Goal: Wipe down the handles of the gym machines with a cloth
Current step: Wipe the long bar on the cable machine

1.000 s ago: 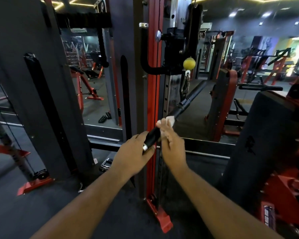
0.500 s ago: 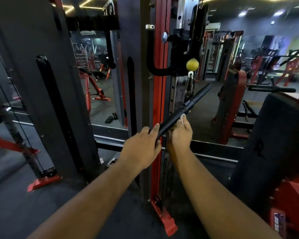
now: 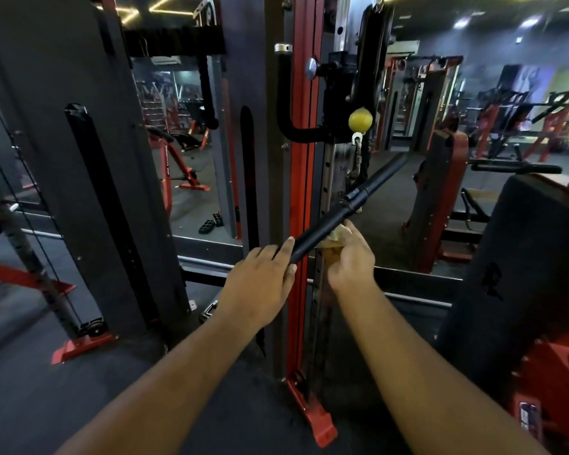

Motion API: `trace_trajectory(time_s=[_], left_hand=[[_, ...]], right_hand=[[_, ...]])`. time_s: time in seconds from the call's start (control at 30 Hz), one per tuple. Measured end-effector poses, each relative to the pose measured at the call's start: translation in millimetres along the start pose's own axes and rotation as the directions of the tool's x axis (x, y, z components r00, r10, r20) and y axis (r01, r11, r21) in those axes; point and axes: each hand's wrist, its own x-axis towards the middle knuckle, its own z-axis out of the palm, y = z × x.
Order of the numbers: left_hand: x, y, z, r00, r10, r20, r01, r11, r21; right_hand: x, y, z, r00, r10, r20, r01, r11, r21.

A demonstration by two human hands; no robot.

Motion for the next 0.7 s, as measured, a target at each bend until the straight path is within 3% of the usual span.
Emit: trace_trajectory(time_s=[0.17,0.3,0.37,0.4,0.5,0.6,0.7], left_hand=[[3,7,1,1.000,0.013,0.018,-0.012,0.997,-0.075],[4,6,-4,1.000,0.017,0.015,-0.016,0.997,-0.075],[4,3,-5,1.000,0.017,0.019,-0.015,0.997,-0.075],[4,2,-5,1.000,0.015,0.021,-0.013,0.997,-0.079],[0,5,-2,1.000,0.010,0.012,-0.008,0.995,-0.103],[-3,10,0,1.000,0.015,-0.002,-0.015,0.991,-0.130],[-5,16,1,1.000,0.014,-0.014,-0.016,0.987,-0.161]], right_hand=[[-44,31,-3,0.993,-0.071,0.093,0.078,0.995,-0.066],[-84,60,-31,0.935,-0.038,0.353,0.074,0.993,-0.090],[-77,54,-43,0.892,-0.103,0.440,0.193,0.967,-0.165],[-66,46,-45,0.892,-0.175,0.416,0.280,0.938,-0.206],[-6,8,-39,0.878,-0.445,0.174,0.470,0.739,-0.483],[43,-17,-24,0.776,-0.525,0.349,0.591,0.414,-0.692],[42,-8,-17,0.763,-0.502,0.408,0.594,0.294,-0.748]])
